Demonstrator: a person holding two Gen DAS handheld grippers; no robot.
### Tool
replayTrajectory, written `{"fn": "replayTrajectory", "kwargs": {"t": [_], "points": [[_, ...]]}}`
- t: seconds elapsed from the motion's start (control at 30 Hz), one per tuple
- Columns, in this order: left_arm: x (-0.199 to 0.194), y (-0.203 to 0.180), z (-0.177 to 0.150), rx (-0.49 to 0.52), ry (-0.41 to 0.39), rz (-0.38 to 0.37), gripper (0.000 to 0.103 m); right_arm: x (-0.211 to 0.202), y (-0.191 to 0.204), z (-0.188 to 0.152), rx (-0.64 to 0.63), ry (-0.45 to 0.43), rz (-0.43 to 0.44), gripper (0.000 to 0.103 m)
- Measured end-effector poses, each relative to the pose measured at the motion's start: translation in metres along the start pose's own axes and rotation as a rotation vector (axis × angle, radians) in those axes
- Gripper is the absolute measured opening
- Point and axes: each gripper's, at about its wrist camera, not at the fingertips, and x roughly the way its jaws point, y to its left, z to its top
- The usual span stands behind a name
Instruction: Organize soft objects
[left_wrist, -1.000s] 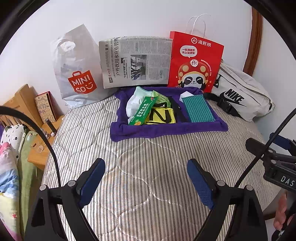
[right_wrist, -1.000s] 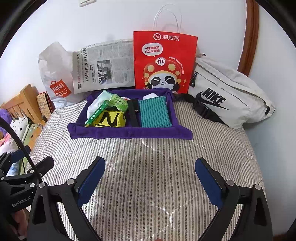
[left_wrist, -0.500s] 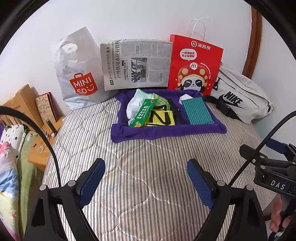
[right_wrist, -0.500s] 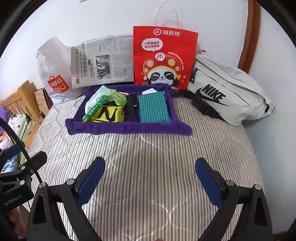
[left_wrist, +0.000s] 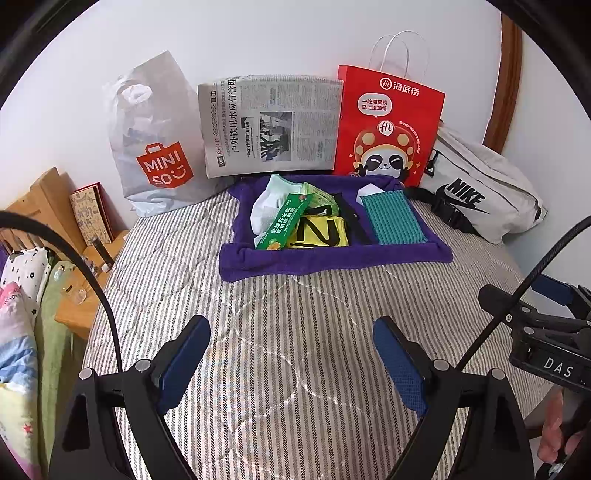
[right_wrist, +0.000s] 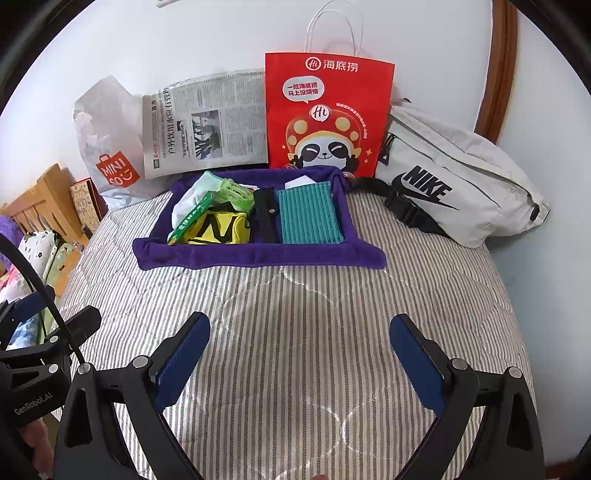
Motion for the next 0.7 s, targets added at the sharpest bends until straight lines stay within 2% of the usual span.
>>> {"fn": "replayTrajectory", "kwargs": {"t": [0.7], "points": [[-0.0008, -0.0011, -0.0023, 0.002, 0.0, 0.005, 0.09, -0.0026, -0.0025, -0.0003, 0.0, -0.002, -0.001, 0.097]]}}
